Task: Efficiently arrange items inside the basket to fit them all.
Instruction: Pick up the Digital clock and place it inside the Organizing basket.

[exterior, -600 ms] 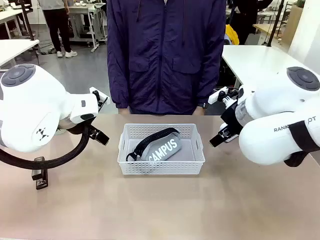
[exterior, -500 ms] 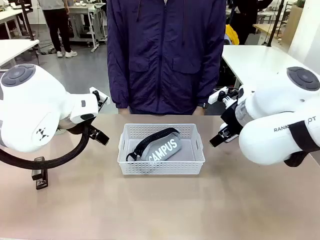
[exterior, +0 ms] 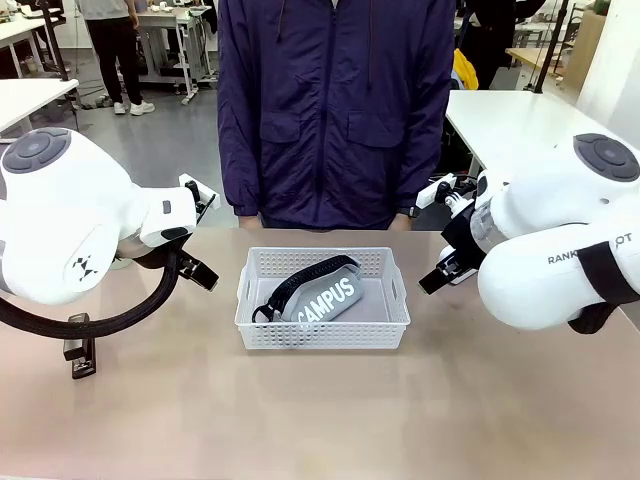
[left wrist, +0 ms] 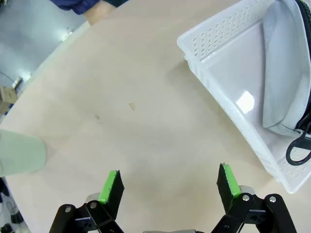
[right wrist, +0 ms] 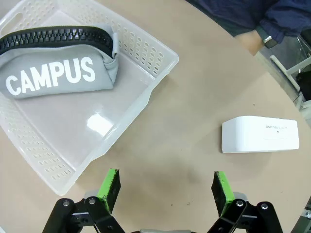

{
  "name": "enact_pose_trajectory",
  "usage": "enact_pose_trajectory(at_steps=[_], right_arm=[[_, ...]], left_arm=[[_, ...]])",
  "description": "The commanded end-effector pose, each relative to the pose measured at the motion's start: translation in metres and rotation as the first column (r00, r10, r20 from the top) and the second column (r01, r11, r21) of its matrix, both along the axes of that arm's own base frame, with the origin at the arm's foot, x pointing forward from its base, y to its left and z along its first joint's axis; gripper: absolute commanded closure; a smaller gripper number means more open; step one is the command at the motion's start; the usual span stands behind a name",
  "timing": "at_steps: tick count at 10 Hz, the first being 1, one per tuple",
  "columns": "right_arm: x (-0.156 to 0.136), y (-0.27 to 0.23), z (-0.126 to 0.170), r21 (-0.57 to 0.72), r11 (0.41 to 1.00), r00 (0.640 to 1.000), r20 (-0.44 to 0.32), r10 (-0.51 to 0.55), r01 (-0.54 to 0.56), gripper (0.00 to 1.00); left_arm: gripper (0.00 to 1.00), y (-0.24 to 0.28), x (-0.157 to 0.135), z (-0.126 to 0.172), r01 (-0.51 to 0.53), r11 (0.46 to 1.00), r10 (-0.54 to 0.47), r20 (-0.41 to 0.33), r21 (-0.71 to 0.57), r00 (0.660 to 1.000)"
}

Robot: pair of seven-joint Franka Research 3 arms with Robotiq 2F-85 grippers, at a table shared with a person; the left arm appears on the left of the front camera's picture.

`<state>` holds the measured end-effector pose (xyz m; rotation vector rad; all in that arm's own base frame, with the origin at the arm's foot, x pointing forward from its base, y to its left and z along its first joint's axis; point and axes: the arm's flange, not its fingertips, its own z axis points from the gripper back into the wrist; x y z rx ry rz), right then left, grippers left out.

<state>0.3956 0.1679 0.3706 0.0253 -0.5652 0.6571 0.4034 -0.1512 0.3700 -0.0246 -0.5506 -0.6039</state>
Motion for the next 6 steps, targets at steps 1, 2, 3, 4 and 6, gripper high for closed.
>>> enact_pose_trajectory(at_steps=[1,2,3,4,6], right_arm=[[0.0000,-0.0001,0.0001,0.001,1.000,1.000,0.000,-0.001,0.001,0.00],[0.0000,-0.0001,0.0001,0.001,1.000,1.000,0.000,-0.001,0.001,0.00],[0.0000,-0.0001,0.0001,0.001,1.000,1.000,0.000,-0.001,0.001,0.00],[0.0000,-0.0001,0.0001,0.001,1.000,1.000,0.000,-0.001,0.001,0.00],[0.0000,-0.0001,0.0001,0.001,1.000,1.000,0.000,-0.001,0.001,0.00]], left_arm=[[0.00,-0.0001,0.0000,0.0001,0.001,1.000,-0.001,0.000,0.000,1.000],[0.00,-0.0001,0.0000,0.0001,0.001,1.000,-0.001,0.000,0.000,1.000],[0.00,-0.0001,0.0000,0.0001,0.001,1.000,-0.001,0.000,0.000,1.000],[0.00,-0.0001,0.0000,0.0001,0.001,1.000,-0.001,0.000,0.000,1.000],[0.00,-0.0001,0.0000,0.0001,0.001,1.000,-0.001,0.000,0.000,1.000]])
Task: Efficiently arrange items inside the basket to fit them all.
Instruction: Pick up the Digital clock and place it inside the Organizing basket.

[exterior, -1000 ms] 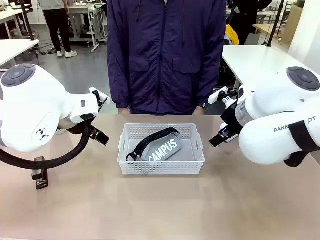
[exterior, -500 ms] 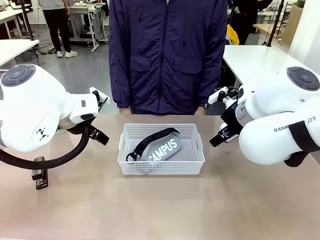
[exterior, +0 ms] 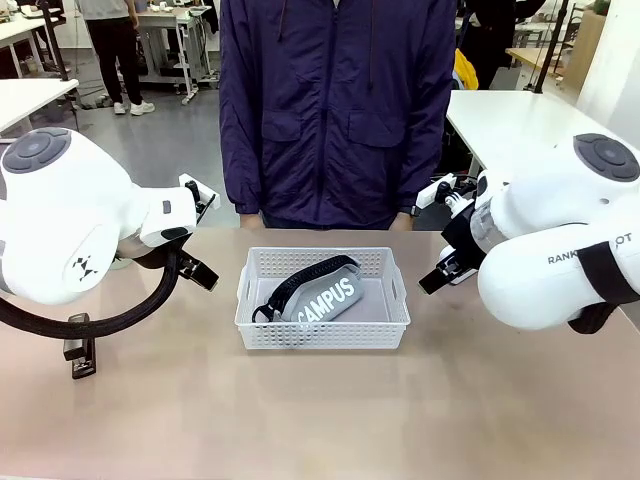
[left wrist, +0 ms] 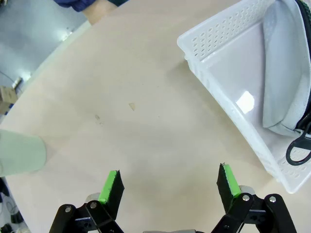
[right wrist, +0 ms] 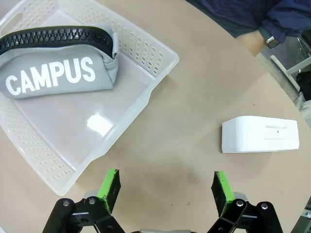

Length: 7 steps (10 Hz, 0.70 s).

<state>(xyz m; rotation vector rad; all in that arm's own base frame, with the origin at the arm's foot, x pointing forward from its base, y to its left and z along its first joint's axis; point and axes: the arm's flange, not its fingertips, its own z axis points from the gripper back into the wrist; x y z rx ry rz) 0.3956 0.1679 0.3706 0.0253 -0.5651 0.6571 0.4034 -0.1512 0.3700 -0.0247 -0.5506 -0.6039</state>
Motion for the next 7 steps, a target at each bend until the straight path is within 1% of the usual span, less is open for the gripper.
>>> enact_pose_trajectory(at_steps=[1,7], right_arm=[[0.0000,-0.0001,0.0001,0.001,1.000,1.000,0.000,-0.001,0.001,0.00],[0.0000,0.0000,0.0000,0.000,1.000,1.000,0.000,0.000,0.000,0.00]], left_arm=[[0.00,-0.0001,0.0000,0.0001,0.001,1.000,-0.001,0.000,0.000,1.000],[0.00,0.0000,0.0000,0.0000,0.000,1.000,0.000,0.000,0.000,1.000]])
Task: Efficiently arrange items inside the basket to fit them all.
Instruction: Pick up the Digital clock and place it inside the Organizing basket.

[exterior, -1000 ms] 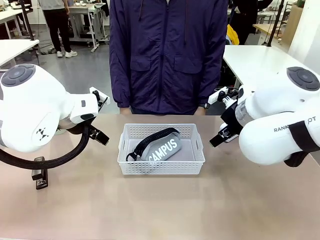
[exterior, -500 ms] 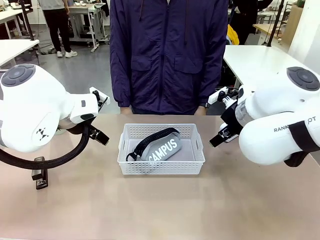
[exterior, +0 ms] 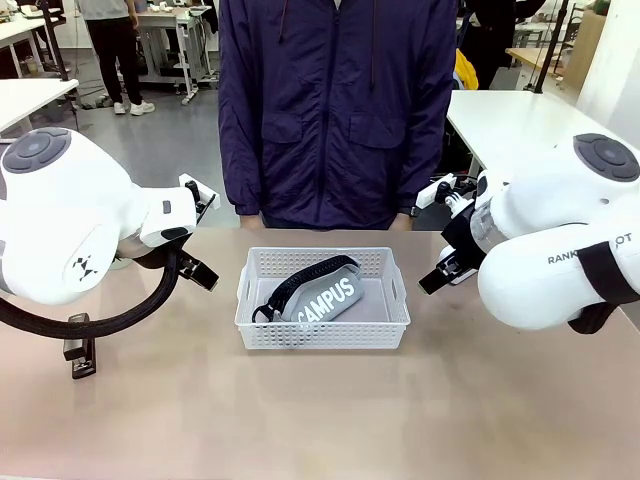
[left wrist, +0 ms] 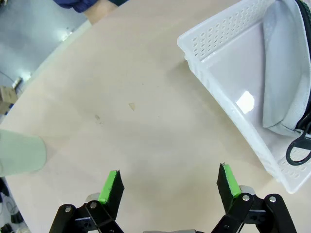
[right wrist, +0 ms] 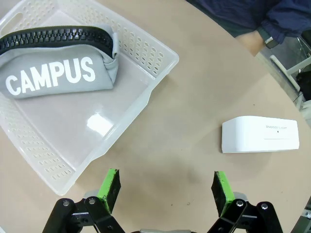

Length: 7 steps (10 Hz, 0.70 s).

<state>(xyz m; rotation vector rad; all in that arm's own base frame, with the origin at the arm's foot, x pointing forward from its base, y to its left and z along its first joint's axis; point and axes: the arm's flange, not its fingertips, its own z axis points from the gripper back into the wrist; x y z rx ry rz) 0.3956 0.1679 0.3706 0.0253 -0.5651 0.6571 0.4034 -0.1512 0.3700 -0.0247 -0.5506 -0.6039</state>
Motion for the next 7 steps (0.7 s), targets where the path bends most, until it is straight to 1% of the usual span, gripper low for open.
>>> enact_pose_trajectory(at_steps=[1,2,3,4,5,6,7], right_arm=[[-0.001,-0.003,0.002,0.014,1.000,0.999,-0.041,0.012,-0.012,0.00],[-0.004,-0.011,0.008,0.058,0.998,0.996,-0.095,-0.002,0.007,0.00],[-0.010,-0.022,0.020,0.081,0.996,0.990,-0.133,-0.034,0.045,0.00],[-0.018,-0.037,0.035,0.130,0.989,0.985,-0.167,-0.051,0.074,0.00],[-0.028,-0.053,0.050,0.190,0.981,0.970,-0.245,0.008,0.040,0.00],[-0.040,-0.073,0.069,0.324,0.945,0.951,-0.305,0.052,0.052,0.00],[-0.048,-0.098,0.086,0.463,0.867,0.935,-0.354,-0.008,0.183,0.00]], left_arm=[[0.00,0.001,-0.003,0.000,0.028,0.999,-0.027,-0.043,0.037,0.999],[0.00,0.003,-0.008,0.006,0.052,0.997,-0.045,-0.126,0.056,0.991],[0.00,0.010,-0.018,0.018,0.091,0.996,-0.088,-0.186,0.009,0.979],[0.00,0.020,-0.029,0.035,0.106,0.993,-0.112,-0.203,-0.042,0.973],[0.00,0.033,-0.038,0.054,0.049,0.991,-0.074,-0.201,-0.128,0.977],[0.00,0.047,-0.051,0.077,-0.018,0.969,-0.047,-0.255,-0.245,0.966],[0.00,0.062,-0.062,0.096,-0.204,0.941,0.103,-0.345,-0.269,0.933]])
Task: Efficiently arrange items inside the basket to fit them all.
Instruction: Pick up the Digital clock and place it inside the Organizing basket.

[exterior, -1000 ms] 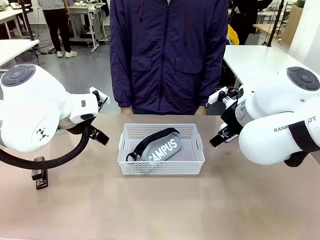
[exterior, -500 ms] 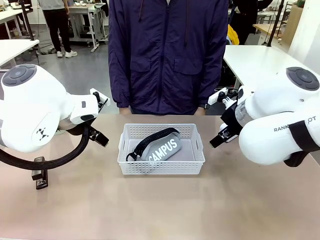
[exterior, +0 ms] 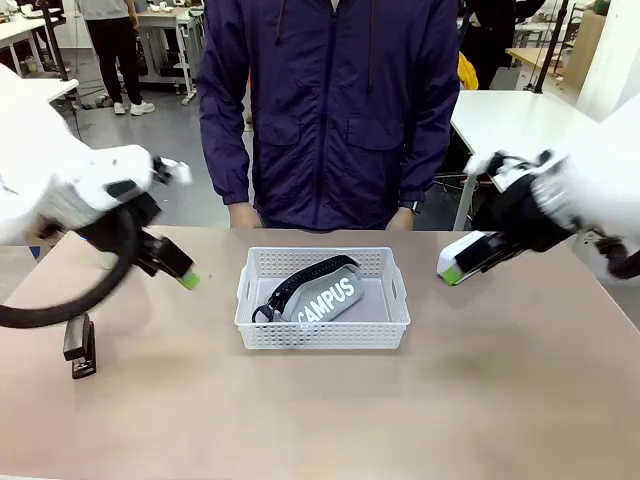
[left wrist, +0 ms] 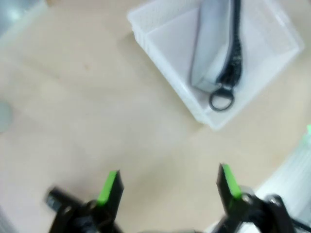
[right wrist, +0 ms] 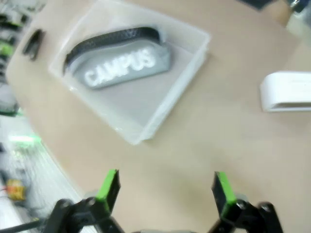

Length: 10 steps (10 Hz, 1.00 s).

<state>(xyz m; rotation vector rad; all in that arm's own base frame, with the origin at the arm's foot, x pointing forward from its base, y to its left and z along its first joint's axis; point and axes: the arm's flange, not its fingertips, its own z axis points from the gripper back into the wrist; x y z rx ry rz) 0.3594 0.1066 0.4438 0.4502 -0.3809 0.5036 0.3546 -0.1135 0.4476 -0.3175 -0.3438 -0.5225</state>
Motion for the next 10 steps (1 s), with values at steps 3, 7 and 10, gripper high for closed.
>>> enact_pose_trajectory(at_steps=[3,7,10], right_arm=[[-0.053,-0.149,0.040,0.598,0.761,0.968,-0.145,-0.205,0.250,0.00],[-0.125,-0.280,0.007,0.797,0.471,0.902,-0.202,-0.382,0.378,0.00],[-0.155,-0.315,-0.046,0.808,0.341,0.836,-0.305,-0.456,0.481,0.00]], left_arm=[[0.00,0.123,-0.052,0.062,-0.188,0.858,0.211,-0.005,-0.478,0.977],[0.00,0.258,-0.093,0.031,-0.402,0.415,0.489,-0.173,-0.816,0.855],[0.00,0.284,-0.085,-0.007,-0.470,0.239,0.526,-0.294,-0.850,0.798]])
